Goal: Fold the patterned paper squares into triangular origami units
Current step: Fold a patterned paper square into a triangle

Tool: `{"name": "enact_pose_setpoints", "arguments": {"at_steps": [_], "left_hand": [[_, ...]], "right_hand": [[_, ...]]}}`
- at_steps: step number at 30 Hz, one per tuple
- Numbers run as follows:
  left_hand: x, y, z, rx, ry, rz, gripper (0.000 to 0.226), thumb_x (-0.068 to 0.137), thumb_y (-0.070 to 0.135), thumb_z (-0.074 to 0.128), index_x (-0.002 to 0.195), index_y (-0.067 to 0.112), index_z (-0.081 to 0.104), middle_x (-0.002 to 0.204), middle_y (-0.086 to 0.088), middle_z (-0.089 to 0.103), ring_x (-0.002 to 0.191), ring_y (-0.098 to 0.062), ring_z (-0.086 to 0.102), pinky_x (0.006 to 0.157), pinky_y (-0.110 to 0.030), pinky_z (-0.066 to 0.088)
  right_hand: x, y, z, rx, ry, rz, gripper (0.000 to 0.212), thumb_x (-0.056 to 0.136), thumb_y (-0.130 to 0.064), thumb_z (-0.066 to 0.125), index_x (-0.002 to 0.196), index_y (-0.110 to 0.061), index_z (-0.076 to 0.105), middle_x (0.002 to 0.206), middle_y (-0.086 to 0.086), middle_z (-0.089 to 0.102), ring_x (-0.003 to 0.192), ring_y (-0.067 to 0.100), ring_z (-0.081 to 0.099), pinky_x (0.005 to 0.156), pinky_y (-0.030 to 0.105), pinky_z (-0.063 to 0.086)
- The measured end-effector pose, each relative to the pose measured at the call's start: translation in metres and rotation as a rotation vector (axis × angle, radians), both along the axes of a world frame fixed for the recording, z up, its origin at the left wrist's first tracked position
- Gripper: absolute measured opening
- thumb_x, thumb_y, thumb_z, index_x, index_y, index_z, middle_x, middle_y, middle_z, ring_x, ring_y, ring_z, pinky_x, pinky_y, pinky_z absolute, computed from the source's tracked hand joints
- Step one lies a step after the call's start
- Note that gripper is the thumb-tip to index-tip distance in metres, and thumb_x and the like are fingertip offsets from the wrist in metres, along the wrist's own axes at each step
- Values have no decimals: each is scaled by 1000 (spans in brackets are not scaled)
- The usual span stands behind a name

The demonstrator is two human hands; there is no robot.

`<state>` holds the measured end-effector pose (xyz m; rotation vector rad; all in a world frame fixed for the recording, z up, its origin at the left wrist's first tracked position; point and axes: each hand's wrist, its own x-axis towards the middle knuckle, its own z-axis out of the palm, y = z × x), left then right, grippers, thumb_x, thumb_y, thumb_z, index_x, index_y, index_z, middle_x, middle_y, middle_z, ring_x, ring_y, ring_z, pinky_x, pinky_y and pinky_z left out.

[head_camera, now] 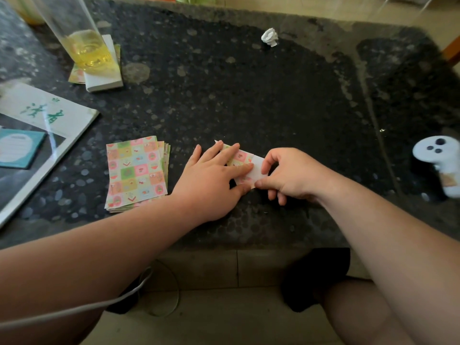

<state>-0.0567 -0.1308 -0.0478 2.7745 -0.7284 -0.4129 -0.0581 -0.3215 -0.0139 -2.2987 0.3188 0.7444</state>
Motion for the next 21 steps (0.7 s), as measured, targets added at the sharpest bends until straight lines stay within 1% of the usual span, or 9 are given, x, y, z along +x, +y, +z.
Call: {"name": "enact_pose_setpoints", "arguments": {"at_steps": [4,7,9,12,15,17,19,21], "left_hand": [[0,-1,0,10,12,0,51,101,66,33,150,56,31,169,16,1,156,-14,-8,125,-46,-12],[1,0,-1,7,17,-8,51,101,66,32,150,56,31,169,16,0,156,-15,-9,124,-46,-14],[1,1,-1,-2,16,-5,50,101,66,32,150,56,31,170,15,1,156,-15,-9,124,-46,-14],[0,0,-1,-5,13,-5,51,100,66,33,150,56,32,170,15,2,157,-15,-8,124,-47,-12],[2,0,-1,-14,22,-9,50,101,65,32,150,56,32,170,15,3,156,-15,-7,124,-46,-12],[5,1,-1,4,56,-17,47,103,60,31,151,57,29,169,16,-1,156,-14,-10,124,-46,-13],[7,2,0,22,76,-19,47,105,56,31,151,57,26,169,18,-3,156,-13,-12,124,-45,-13],[8,2,1,29,80,-13,50,103,59,33,152,57,24,169,18,-4,155,-11,-12,123,-44,-12]], "right_hand": [[5,-25,1,-53,-13,-32,21,91,-16,78,100,-16,59,64,6,74,43,15,61,45,24,44],[5,-45,6,-84,-10,-39,21,91,-17,78,101,-14,60,64,6,74,44,16,61,47,26,43],[2,-45,8,-58,-46,-48,22,90,-19,79,99,-12,61,66,6,74,44,16,60,47,26,45],[-4,-21,9,26,-109,-61,26,87,-25,82,93,-10,62,66,6,74,42,15,59,45,25,46],[-8,3,3,-2,-65,10,26,88,-32,81,88,-14,63,63,1,74,43,15,63,48,27,47],[-5,7,3,-34,-20,-9,22,90,-32,79,88,-15,65,63,-1,74,44,13,64,51,27,46],[-2,6,4,-28,35,-39,19,92,-29,78,89,-14,67,66,2,75,44,11,62,46,24,43],[2,5,6,-24,81,-48,18,92,-28,77,89,-14,66,68,4,76,43,11,61,41,22,40]]}}
